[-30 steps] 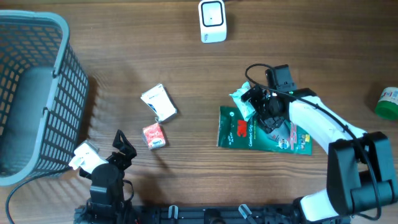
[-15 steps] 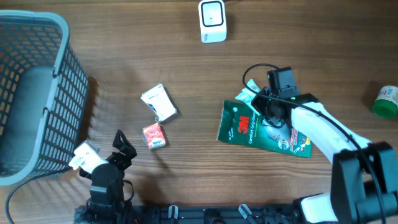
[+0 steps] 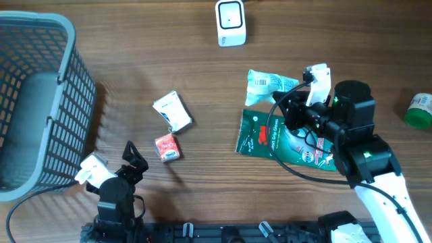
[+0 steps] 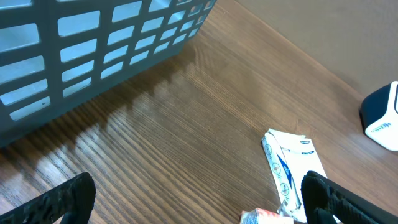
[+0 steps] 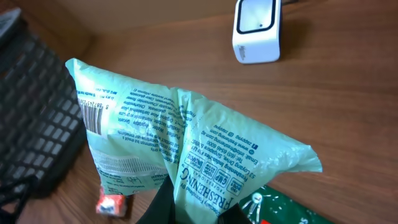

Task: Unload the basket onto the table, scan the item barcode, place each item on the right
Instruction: 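Lift the wipes pack and hold it under the scanner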

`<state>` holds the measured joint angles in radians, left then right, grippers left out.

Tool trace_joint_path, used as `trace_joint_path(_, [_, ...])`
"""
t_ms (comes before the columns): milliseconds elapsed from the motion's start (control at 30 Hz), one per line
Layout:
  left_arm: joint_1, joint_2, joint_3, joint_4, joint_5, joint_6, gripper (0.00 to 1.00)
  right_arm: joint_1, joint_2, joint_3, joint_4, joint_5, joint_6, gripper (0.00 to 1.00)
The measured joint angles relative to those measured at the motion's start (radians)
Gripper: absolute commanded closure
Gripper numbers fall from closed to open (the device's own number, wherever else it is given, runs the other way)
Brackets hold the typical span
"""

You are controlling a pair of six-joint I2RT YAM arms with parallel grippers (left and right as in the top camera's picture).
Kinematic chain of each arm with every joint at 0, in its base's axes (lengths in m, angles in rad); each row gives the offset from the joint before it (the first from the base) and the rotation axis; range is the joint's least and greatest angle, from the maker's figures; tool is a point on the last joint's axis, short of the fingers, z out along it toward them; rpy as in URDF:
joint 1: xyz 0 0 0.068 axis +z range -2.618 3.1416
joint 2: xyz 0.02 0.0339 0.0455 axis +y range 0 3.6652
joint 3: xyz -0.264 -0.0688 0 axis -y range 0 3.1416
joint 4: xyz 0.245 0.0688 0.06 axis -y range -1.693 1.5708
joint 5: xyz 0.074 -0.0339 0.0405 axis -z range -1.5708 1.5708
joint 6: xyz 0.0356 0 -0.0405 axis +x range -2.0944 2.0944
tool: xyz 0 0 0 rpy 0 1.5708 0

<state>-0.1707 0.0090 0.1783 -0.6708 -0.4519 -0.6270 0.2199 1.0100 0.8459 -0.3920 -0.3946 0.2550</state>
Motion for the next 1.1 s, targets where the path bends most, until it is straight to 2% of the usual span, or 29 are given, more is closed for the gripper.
trace_joint_path(100, [0.000,0.000,0.000,0.000,0.000,0.000,0.00,0.010,0.039,0.000,0.005,-0.002,-0.099,0.95])
trace_joint_path(200, [0.000,0.000,0.000,0.000,0.000,0.000,0.00,0.016,0.093,0.000,0.085,0.072,-0.118,0.96])
trace_joint_path(333, [0.000,0.000,0.000,0.000,0.000,0.000,0.00,0.019,0.197,0.000,0.224,0.390,-0.073,0.95])
trace_joint_path(367, [0.000,0.000,0.000,0.000,0.000,0.000,0.00,0.042,0.275,0.000,0.347,0.548,-0.089,0.95])
trace_joint_path(433, [0.000,0.000,0.000,0.000,0.000,0.000,0.00,0.066,0.305,-0.005,0.394,0.620,-0.129,0.95])
trace_joint_path(567, [0.000,0.000,0.000,0.000,0.000,0.000,0.00,0.194,0.495,-0.003,0.888,0.834,-0.448,0.95])
trace_joint_path(733, [0.000,0.000,0.000,0.000,0.000,0.000,0.00,0.222,0.760,0.037,1.334,0.980,-0.895,0.95])
trace_joint_path(833, [0.000,0.000,0.000,0.000,0.000,0.000,0.00,0.222,0.894,0.153,1.366,1.025,-1.068,0.95])
trace_joint_path(1000, [0.000,0.000,0.000,0.000,0.000,0.000,0.00,0.223,1.131,0.478,1.381,1.077,-1.276,0.95])
trace_joint_path(1100, [0.000,0.000,0.000,0.000,0.000,0.000,0.00,0.232,1.201,0.555,1.386,1.076,-1.418,0.95])
